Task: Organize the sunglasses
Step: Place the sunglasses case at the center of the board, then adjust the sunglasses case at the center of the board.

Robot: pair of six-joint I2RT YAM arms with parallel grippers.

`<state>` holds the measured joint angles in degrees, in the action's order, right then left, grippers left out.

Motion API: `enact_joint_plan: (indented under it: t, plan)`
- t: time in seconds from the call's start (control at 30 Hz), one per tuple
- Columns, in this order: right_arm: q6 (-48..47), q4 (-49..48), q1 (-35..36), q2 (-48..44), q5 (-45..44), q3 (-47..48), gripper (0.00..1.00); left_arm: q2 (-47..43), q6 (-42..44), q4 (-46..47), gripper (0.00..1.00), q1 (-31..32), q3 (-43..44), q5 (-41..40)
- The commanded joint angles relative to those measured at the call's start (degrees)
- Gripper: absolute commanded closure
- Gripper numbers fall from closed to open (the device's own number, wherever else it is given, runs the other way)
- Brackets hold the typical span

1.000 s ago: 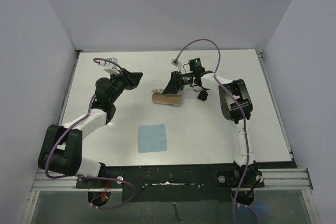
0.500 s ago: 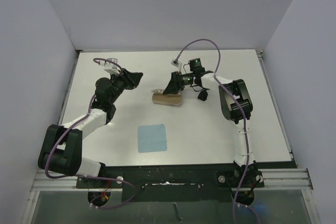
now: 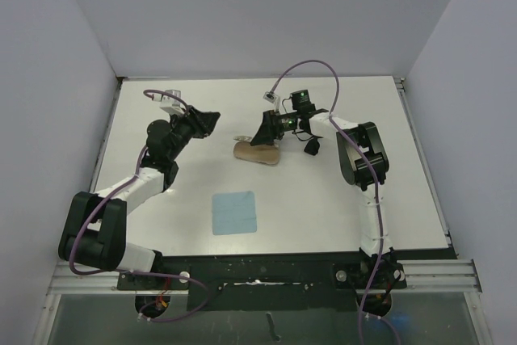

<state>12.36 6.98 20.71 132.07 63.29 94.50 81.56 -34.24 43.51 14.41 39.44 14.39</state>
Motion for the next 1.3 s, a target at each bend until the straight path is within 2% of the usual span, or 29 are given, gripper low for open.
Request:
enact_joint_plan:
  t: [0.0,0.13,0.73,1.0,1.13,1.27]
  plan:
    - [-0.29,-1.14,-0.51,-1.54,-2.07,1.56,0.26,-0.26,-0.3,2.8,0.66,-0.26,-0.15,1.43]
    - [1.37,-3.57,-2.03,-3.67,-3.98,0.27,0.26,-0.34,-0.21,2.81,0.66,-0.31,-0.24,1.51]
    - [1.47,-2.63,-4.17,-11.32,-15.58,-1.64,0.27,-0.22,-0.04,3.34,0.66,-0.18,-1.19,1.55]
    - [1.37,-1.54,-3.66,-19.62,-24.88,-6.86,0.44,1.59,0.48,2.64,0.69,0.1,-1.56,0.21]
    - [2.32,-3.96,-2.43,-24.21,-27.04,-12.58,0.46,1.93,1.72,1.75,0.74,0.95,-1.56,-1.62]
    - [3.81,-5.15,-1.07,-27.73,-29.65,-17.97,0.64,1.85,2.8,1.41,0.74,1.96,-3.39,-3.09]
